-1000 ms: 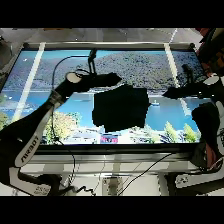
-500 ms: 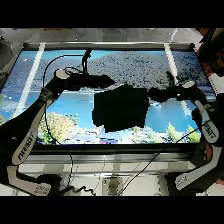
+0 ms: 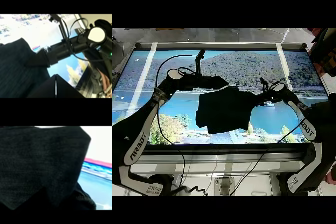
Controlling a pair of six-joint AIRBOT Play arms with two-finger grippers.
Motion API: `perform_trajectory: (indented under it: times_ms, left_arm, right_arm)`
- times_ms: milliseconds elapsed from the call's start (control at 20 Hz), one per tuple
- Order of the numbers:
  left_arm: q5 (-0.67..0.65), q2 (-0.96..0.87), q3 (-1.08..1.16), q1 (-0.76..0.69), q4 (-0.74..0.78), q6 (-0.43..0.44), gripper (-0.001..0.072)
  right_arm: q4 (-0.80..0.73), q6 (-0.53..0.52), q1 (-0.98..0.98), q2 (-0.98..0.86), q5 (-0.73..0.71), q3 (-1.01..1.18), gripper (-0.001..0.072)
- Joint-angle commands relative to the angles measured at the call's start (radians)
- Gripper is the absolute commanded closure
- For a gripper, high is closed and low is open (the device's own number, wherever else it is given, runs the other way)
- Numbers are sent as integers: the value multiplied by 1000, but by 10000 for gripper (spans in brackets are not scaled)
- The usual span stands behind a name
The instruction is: Fold the clothes and pants, and hang the long-sleeved shirts on hangers.
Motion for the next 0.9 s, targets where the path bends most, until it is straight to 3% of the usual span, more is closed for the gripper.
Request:
perform_trajectory:
  times_ms: [0, 250, 500, 750, 850]
  left_arm:
    - [-4, 11, 0, 10, 3, 1, 688]
    - [-76, 134, 0, 45, 3, 6, 688]
    - [-85, 329, 0, 47, 3, 125, 688]
    - [-87, 426, 0, 46, 3, 143, 687]
    - [-87, 423, -1, 46, 3, 142, 687]
  right_arm:
    - [14, -2, 32, 16, 29, 64, 676]
    - [102, -2, -120, 132, 202, 200, 677]
    - [98, 70, -388, 358, 214, 234, 676]
    - [-154, 122, -605, 498, 329, 233, 676]
    - [-123, 163, -610, 497, 332, 216, 676]
